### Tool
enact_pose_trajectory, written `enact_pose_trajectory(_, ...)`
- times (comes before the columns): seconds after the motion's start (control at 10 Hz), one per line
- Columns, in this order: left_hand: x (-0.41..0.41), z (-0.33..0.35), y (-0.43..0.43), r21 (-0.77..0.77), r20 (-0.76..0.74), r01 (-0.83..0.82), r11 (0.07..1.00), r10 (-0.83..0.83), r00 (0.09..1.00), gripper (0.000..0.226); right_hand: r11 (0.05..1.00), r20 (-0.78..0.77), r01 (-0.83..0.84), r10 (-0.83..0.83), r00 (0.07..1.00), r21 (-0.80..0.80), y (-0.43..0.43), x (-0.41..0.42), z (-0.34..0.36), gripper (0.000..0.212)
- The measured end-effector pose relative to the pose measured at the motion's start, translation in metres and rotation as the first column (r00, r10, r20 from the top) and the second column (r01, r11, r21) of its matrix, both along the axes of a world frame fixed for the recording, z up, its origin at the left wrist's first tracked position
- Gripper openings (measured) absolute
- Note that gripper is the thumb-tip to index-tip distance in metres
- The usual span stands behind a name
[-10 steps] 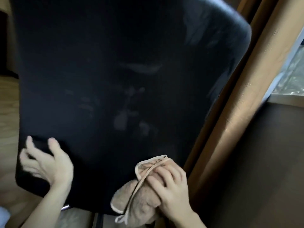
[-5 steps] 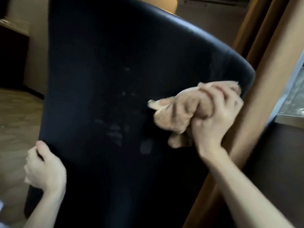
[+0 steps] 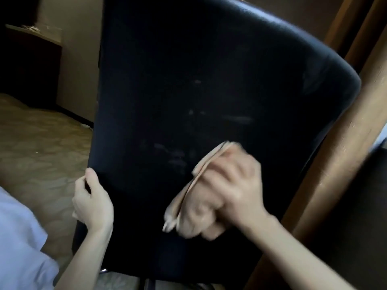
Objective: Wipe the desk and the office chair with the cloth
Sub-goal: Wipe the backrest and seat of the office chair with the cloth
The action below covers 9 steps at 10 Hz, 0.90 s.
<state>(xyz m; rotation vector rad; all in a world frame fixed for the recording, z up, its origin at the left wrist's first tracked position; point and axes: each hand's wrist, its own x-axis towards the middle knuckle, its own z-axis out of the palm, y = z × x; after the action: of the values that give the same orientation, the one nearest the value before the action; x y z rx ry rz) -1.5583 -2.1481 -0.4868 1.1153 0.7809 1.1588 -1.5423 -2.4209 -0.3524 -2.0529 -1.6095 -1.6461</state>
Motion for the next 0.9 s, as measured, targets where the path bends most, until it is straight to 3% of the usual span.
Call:
enact_pose_trajectory(0.1, 0.000, 0.000, 0.004, -0.016, 0.008, 0.008, 1.000, -0.008, 1.000, 0.046, 0.911, 0.182, 0.115, -0.201, 0.963, 0.397, -0.017, 0.004, 0.096, 0.017)
enact_pose_trajectory(0.2, -0.001, 0.004, 0.009, -0.070, 0.030, 0.074, 0.995, -0.073, 0.997, 0.048, 0.807, 0.206, 0.086, -0.250, 0.946, 0.584, -0.004, 0.005, 0.148, 0.011)
enact_pose_trajectory(0.3, 0.002, 0.004, 0.014, -0.100, 0.044, 0.086, 0.991, -0.082, 0.996, 0.054, 0.732, 0.100, 0.099, -0.223, 0.970, 0.674, 0.037, 0.001, 0.132, 0.016)
enact_pose_trajectory(0.4, 0.005, 0.002, 0.020, -0.101, 0.055, 0.091, 0.991, -0.086, 0.995, 0.057, 0.813, -0.005, 0.157, -0.186, 0.982, 0.561, 0.079, 0.002, 0.038, 0.020)
enact_pose_trajectory(0.5, 0.004, 0.004, 0.026, -0.160, 0.128, 0.185, 0.970, -0.165, 0.978, 0.040, 0.972, -0.020, 0.233, -0.233, 0.972, 0.002, 0.111, -0.010, -0.074, 0.031)
enact_pose_trajectory(0.6, -0.001, 0.003, 0.033, -0.160, 0.192, 0.261, 0.952, -0.229, 0.954, 0.033, 0.924, -0.459, -0.317, 0.381, 0.803, 0.211, 0.120, 0.003, -0.144, 0.055)
enact_pose_trajectory(0.7, -0.007, -0.002, 0.038, -0.113, 0.203, 0.306, 0.945, -0.279, 0.939, 0.037, 0.955, 0.006, -0.114, 0.120, 0.993, -0.273, 0.107, 0.000, -0.110, 0.053)
enact_pose_trajectory(0.8, -0.009, -0.005, 0.036, -0.081, 0.206, 0.354, 0.932, -0.331, 0.921, 0.038, 0.941, 0.302, 0.108, -0.007, 0.953, -0.321, 0.094, 0.005, -0.023, 0.014)
enact_pose_trajectory(0.9, -0.011, -0.006, 0.037, -0.082, 0.202, 0.379, 0.922, -0.357, 0.912, 0.040, 0.993, 0.323, -0.024, -0.015, 0.946, 0.117, 0.113, -0.001, 0.068, 0.027)
